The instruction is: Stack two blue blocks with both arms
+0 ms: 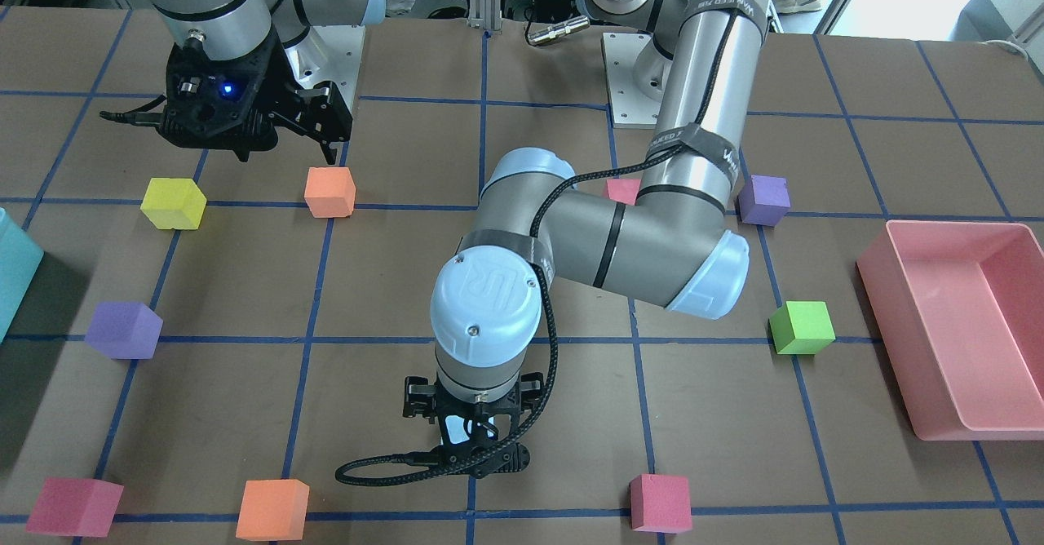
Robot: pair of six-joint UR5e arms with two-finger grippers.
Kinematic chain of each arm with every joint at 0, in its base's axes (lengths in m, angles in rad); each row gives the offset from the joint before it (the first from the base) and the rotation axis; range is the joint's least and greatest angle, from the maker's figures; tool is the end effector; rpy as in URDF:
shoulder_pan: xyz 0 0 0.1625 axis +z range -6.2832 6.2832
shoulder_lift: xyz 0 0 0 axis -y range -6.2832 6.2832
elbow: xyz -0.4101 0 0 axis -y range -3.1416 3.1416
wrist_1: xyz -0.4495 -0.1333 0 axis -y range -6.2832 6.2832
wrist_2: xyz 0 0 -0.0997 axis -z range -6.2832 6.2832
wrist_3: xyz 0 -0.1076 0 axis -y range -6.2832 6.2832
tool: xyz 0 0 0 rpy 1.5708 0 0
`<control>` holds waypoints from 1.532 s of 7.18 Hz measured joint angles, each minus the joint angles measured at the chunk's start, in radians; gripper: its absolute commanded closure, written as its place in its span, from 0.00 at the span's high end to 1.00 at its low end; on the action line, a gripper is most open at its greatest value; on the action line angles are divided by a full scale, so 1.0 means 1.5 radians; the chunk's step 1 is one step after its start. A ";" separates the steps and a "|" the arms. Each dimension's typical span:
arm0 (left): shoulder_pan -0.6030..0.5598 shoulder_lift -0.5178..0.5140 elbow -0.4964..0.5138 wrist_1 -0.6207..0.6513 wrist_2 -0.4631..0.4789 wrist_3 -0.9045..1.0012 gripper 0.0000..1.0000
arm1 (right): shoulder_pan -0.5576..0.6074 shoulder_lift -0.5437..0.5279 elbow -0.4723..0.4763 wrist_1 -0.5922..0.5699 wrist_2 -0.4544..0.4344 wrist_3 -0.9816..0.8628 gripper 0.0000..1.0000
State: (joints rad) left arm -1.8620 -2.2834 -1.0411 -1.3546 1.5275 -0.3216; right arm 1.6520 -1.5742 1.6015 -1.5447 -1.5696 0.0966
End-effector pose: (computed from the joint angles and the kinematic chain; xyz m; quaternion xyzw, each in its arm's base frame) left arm -0.3657 -0.7395 0.2869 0.0148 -0.9995 0.0093 0.0257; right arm 0.1769 -0.5291 0.4476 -0.0077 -0.9996 -0.0266 0.0018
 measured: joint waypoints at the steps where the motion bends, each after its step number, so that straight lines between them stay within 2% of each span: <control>1: 0.030 0.033 -0.002 -0.030 -0.001 0.050 1.00 | 0.000 0.000 0.000 0.000 0.000 0.000 1.00; 4: 0.112 0.169 -0.024 -0.183 0.003 0.202 1.00 | 0.000 0.000 0.000 0.000 0.000 0.001 1.00; 6: 0.139 0.284 -0.076 -0.245 0.008 0.226 0.98 | 0.000 0.000 0.002 0.000 0.000 0.001 1.00; 8: 0.162 0.394 -0.190 -0.231 0.010 0.228 1.00 | 0.000 0.000 0.003 0.000 0.000 0.001 1.00; 9: 0.180 0.426 -0.236 -0.204 0.009 0.231 1.00 | 0.000 0.001 0.004 0.000 0.000 0.001 1.00; 11: 0.202 0.450 -0.271 -0.178 0.009 0.233 1.00 | 0.000 0.006 0.000 -0.008 0.002 0.003 1.00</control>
State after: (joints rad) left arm -1.5584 -1.6085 -1.4483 -1.6211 1.5405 0.0286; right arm 1.6524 -1.5647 1.6018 -1.5564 -1.5660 0.1007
